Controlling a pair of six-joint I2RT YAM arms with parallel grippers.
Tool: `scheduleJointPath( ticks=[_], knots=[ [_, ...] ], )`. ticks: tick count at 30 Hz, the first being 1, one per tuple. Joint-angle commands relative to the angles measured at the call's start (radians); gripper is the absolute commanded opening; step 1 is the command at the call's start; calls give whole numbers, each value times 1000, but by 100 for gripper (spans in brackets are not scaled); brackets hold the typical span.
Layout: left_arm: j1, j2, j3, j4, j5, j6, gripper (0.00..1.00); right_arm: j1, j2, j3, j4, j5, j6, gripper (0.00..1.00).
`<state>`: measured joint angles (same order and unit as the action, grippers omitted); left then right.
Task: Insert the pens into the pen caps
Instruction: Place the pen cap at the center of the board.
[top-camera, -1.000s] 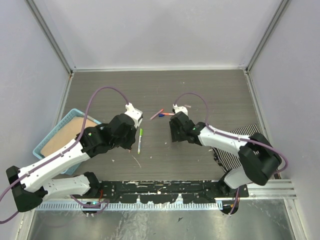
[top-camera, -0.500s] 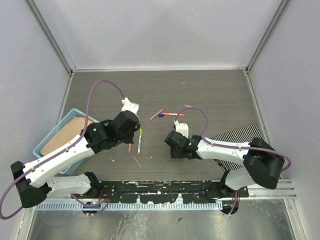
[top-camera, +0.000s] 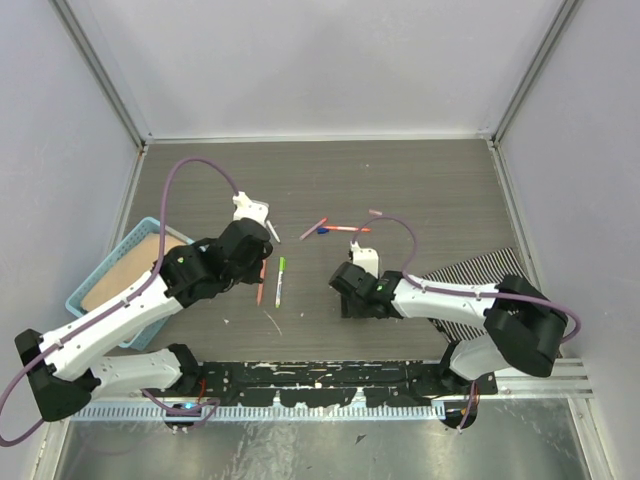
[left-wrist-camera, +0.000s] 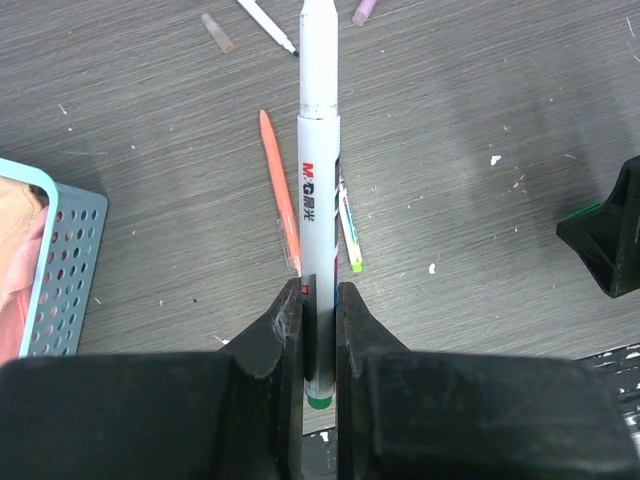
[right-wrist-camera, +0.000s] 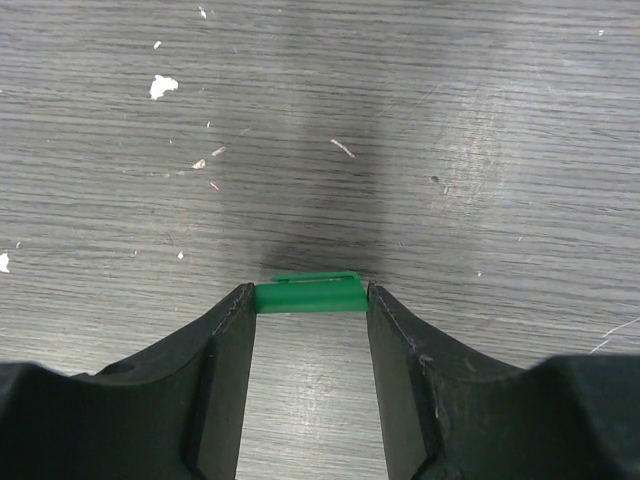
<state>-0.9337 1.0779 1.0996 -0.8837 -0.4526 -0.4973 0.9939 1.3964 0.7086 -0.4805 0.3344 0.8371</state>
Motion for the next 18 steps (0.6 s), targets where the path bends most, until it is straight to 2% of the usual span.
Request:
scheduleJointPath(
  ticks=[1,8,11,14,18],
  knots=[
    [5,-9,-4,22,-14,25,0,7,19,8,28,-8,-19,51],
    [4,-1,-2,24,-13,76,0,10,15,24,18,-25,-140,54],
    [6,6,8,9,-35,82,0,10,-1,38,-2,-17,-179,62],
    [6,9,14,5,-51,93,0,10,-53,48,-12,-7,-191,68],
    [7,12,20,2,-70,108,0,11,-109,73,-46,35,-156,71]
  ],
)
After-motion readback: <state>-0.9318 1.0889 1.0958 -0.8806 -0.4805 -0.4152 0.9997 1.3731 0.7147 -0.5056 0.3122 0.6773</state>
